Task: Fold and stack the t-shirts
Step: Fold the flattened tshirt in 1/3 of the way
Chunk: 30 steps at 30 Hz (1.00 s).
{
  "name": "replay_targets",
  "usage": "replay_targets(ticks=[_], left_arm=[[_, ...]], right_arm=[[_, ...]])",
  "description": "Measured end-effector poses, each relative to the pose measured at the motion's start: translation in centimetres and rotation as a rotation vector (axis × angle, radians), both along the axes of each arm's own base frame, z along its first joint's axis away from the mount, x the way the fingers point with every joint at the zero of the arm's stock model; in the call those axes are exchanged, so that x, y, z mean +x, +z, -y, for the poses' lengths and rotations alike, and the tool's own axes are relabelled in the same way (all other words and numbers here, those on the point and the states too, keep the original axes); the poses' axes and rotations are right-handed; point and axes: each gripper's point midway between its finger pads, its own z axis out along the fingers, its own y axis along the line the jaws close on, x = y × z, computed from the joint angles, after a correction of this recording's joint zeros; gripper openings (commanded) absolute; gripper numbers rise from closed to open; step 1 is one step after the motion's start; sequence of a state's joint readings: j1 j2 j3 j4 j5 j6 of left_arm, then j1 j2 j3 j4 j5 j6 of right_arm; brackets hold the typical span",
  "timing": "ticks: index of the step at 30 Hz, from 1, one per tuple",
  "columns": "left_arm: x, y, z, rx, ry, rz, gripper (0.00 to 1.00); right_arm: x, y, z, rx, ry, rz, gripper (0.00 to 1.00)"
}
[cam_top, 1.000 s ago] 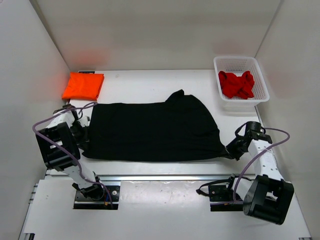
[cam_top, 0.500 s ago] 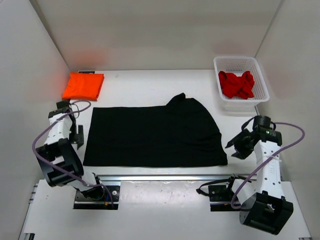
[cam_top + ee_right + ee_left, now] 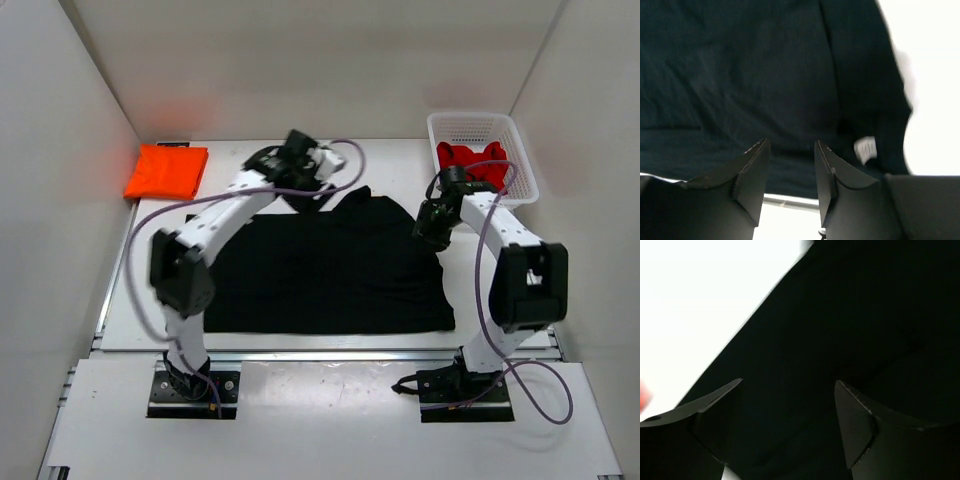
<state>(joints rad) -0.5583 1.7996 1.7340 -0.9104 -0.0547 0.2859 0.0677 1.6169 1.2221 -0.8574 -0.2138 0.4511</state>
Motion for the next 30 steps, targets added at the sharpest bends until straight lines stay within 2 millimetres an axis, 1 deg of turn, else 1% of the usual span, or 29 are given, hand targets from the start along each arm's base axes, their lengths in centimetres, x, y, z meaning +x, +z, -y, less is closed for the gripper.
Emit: replay_targets(ticks=[3, 4, 5, 6, 7, 8, 10, 12, 14, 17, 25, 26, 29, 30], left_arm=[[1.4, -3.3, 7.9, -0.101, -0.138, -0.133, 0.8], [2.0, -4.8, 10.4, -0.136, -0.168, -0.163, 0.81], [2.1, -6.3, 12.1, -0.154, -0.19, -0.197, 0.81], [1.9, -7.8, 13.4, -0.164, -0.203, -0.23, 0.81], [1.6, -9.7, 14.6, -0.168, -0.217, -0.268, 0.81], [1.0, -11.1, 15.3, -0.167, -0.222, -0.301, 0.8], [-0.3, -13.4, 16.4, -0.167, -0.216, -0.361, 0.81], [-1.2, -14.5, 17.5, -0.172, -0.205, -0.391, 0.81], [-1.7, -14.5, 18.2, -0.185, -0.202, -0.395, 0.8], [-1.5, -14.2, 19.1, -0.213, -0.194, -0.384, 0.79], [-0.5, -14.2, 18.3, -0.218, -0.145, -0.374, 0.76], [-0.3, -14.2, 18.2, -0.219, -0.138, -0.374, 0.74], [-0.1, -14.4, 17.8, -0.218, -0.127, -0.376, 0.72], [-0.1, -14.5, 17.8, -0.217, -0.123, -0.378, 0.69]], right_arm=[[2.1, -1.3, 0.1, -0.01, 0.015, -0.008, 0.37], [2.9, -1.6, 0.3, -0.014, 0.014, -0.006, 0.38], [3.6, -1.9, 0.6, -0.019, 0.011, -0.002, 0.37], [4.1, -2.2, 0.8, -0.022, 0.01, 0.003, 0.37], [4.5, -2.5, 1.0, -0.024, 0.007, 0.003, 0.38], [4.8, -2.9, 1.2, -0.024, 0.003, 0.0, 0.37], [5.0, -3.8, 1.4, -0.022, 0.001, -0.013, 0.38], [5.1, -4.6, 1.5, -0.019, 0.006, -0.029, 0.38], [5.5, -5.2, 1.6, -0.025, 0.011, -0.027, 0.38], [6.3, -5.3, 1.5, -0.024, 0.014, -0.014, 0.38], [8.0, -5.7, 1.3, -0.026, 0.019, 0.013, 0.39], [8.1, -5.8, 1.2, -0.033, 0.022, 0.015, 0.39], [8.0, -6.0, 0.6, -0.063, 0.035, 0.014, 0.41], [8.0, -6.0, 0.5, -0.078, 0.038, 0.012, 0.42]])
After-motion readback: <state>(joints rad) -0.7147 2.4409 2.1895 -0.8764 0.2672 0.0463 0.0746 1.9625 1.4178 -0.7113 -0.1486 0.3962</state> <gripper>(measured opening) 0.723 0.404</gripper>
